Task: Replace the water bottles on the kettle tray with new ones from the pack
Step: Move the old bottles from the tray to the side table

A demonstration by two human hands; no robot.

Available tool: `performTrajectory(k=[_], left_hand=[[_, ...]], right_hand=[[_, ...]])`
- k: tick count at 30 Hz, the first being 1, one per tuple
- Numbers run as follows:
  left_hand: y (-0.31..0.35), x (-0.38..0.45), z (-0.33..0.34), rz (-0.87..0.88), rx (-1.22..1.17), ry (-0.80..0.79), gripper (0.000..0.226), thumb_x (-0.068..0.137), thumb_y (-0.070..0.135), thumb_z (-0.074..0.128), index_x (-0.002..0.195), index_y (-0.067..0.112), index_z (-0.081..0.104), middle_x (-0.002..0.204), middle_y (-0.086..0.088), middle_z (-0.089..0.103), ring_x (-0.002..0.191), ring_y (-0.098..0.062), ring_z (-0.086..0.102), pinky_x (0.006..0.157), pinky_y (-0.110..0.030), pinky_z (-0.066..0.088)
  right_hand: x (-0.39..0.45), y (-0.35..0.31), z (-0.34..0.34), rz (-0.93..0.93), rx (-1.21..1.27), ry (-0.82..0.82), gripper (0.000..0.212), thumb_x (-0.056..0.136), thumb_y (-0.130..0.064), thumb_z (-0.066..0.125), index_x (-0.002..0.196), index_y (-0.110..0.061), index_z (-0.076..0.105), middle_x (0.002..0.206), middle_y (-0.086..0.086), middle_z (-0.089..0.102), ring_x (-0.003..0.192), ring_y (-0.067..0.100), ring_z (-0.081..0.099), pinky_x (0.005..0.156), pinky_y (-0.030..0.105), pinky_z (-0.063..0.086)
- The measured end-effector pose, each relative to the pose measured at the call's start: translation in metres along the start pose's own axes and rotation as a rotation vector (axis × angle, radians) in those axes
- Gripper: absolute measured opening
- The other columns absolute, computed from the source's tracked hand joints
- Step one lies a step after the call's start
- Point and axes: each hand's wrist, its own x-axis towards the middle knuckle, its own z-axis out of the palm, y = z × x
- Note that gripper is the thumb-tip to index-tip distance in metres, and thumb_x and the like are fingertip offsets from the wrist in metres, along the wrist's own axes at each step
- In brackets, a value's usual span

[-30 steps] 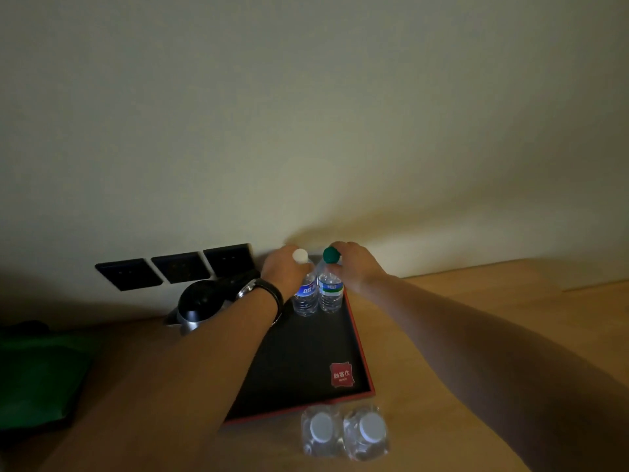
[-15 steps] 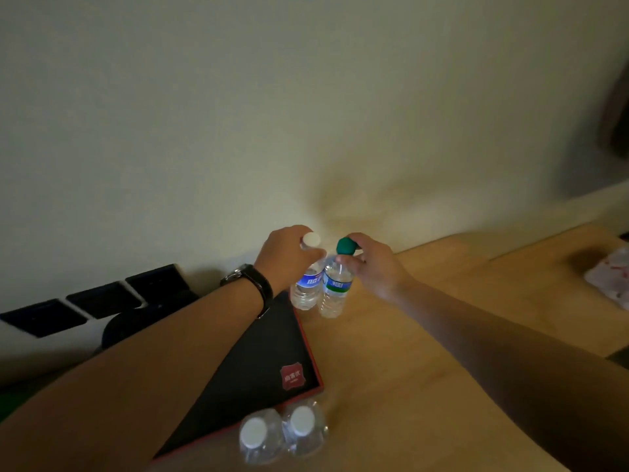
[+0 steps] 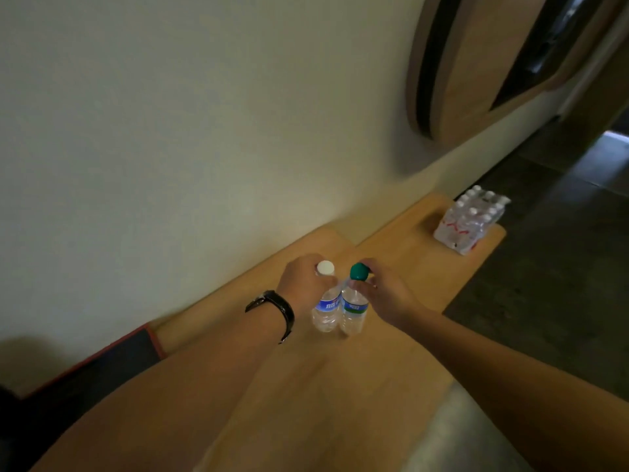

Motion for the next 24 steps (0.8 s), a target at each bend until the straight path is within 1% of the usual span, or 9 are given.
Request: performTrajectory(k=[2, 4, 8, 12, 15, 17, 20, 22, 24], left_hand=[[0.007, 0.002, 0.017, -0.004, 0.013, -0.022, 0.016, 0.082, 0.020, 0.080, 0.095, 0.012, 0.073, 0.091, -0.005, 0.073, 0.083, -0.022, 0.066, 0.073, -0.034, 0.053], [0.010, 0.002, 0.028, -0.011, 0.018, -0.033, 0.016, 0.082, 0.018, 0.079, 0.095, 0.011, 0.073, 0.091, -0.005, 0.073, 0.083, -0.021, 0.066, 0.066, -0.029, 0.050], [0.009, 0.001, 0.040, -0.039, -0.001, -0.047, 0.022, 0.083, 0.017, 0.080, 0.103, 0.012, 0.073, 0.091, 0.000, 0.069, 0.082, -0.016, 0.063, 0.059, -0.018, 0.042], [0.008, -0.002, 0.042, -0.071, -0.023, -0.029, 0.028, 0.083, 0.017, 0.080, 0.109, 0.011, 0.072, 0.100, -0.003, 0.072, 0.086, -0.016, 0.062, 0.069, -0.022, 0.044], [0.008, -0.002, 0.042, -0.089, -0.045, -0.043, 0.032, 0.084, 0.018, 0.080, 0.113, 0.012, 0.071, 0.107, -0.003, 0.072, 0.091, -0.016, 0.063, 0.073, -0.023, 0.045], [0.007, 0.000, 0.043, -0.091, -0.051, -0.059, 0.033, 0.084, 0.019, 0.079, 0.116, 0.014, 0.070, 0.109, -0.002, 0.072, 0.094, -0.016, 0.064, 0.075, -0.024, 0.047], [0.006, 0.002, 0.042, -0.088, -0.046, -0.073, 0.038, 0.084, 0.020, 0.080, 0.120, 0.017, 0.068, 0.115, -0.002, 0.072, 0.099, -0.018, 0.065, 0.077, -0.023, 0.047], [0.005, 0.002, 0.040, -0.087, -0.029, -0.076, 0.053, 0.083, 0.023, 0.081, 0.132, 0.017, 0.063, 0.129, -0.003, 0.068, 0.114, -0.020, 0.063, 0.085, -0.022, 0.043], [0.005, 0.000, 0.033, -0.076, -0.013, -0.075, 0.065, 0.082, 0.027, 0.082, 0.141, 0.017, 0.057, 0.142, -0.005, 0.060, 0.129, -0.022, 0.056, 0.093, -0.022, 0.038]], right_hand=[[-0.005, 0.015, -0.007, 0.038, -0.003, 0.025, 0.018, 0.090, -0.031, 0.068, 0.099, -0.039, 0.054, 0.091, -0.015, 0.063, 0.082, 0.002, 0.059, 0.063, 0.025, 0.046], [-0.008, 0.025, -0.009, 0.061, -0.009, 0.036, 0.020, 0.091, -0.030, 0.068, 0.099, -0.039, 0.053, 0.088, -0.020, 0.059, 0.079, -0.003, 0.056, 0.058, 0.019, 0.040], [-0.012, 0.036, -0.008, 0.093, -0.004, 0.035, 0.020, 0.092, -0.031, 0.067, 0.101, -0.039, 0.052, 0.090, -0.022, 0.057, 0.080, -0.006, 0.054, 0.058, 0.016, 0.038], [-0.012, 0.034, -0.007, 0.115, -0.002, 0.041, 0.022, 0.093, -0.032, 0.067, 0.111, -0.034, 0.053, 0.099, -0.013, 0.058, 0.084, -0.001, 0.055, 0.061, 0.016, 0.039], [-0.012, 0.032, -0.007, 0.113, -0.046, 0.046, 0.029, 0.094, -0.034, 0.065, 0.120, -0.029, 0.054, 0.099, -0.012, 0.058, 0.086, 0.004, 0.058, 0.061, 0.016, 0.039], [-0.011, 0.029, -0.008, 0.114, -0.079, 0.028, 0.042, 0.094, -0.035, 0.064, 0.132, -0.024, 0.052, 0.106, -0.008, 0.059, 0.090, 0.010, 0.056, 0.068, 0.022, 0.042], [-0.012, 0.025, -0.009, 0.117, -0.130, -0.020, 0.051, 0.096, -0.034, 0.062, 0.141, -0.018, 0.047, 0.125, 0.005, 0.062, 0.104, 0.018, 0.058, 0.082, 0.028, 0.044], [-0.013, 0.020, -0.010, 0.114, -0.170, -0.040, 0.055, 0.096, -0.031, 0.062, 0.145, -0.015, 0.044, 0.138, 0.009, 0.055, 0.120, 0.024, 0.054, 0.093, 0.032, 0.045], [-0.014, 0.009, -0.010, 0.060, -0.252, -0.036, 0.056, 0.096, -0.027, 0.063, 0.146, -0.010, 0.044, 0.147, 0.012, 0.047, 0.133, 0.028, 0.044, 0.107, 0.037, 0.038]])
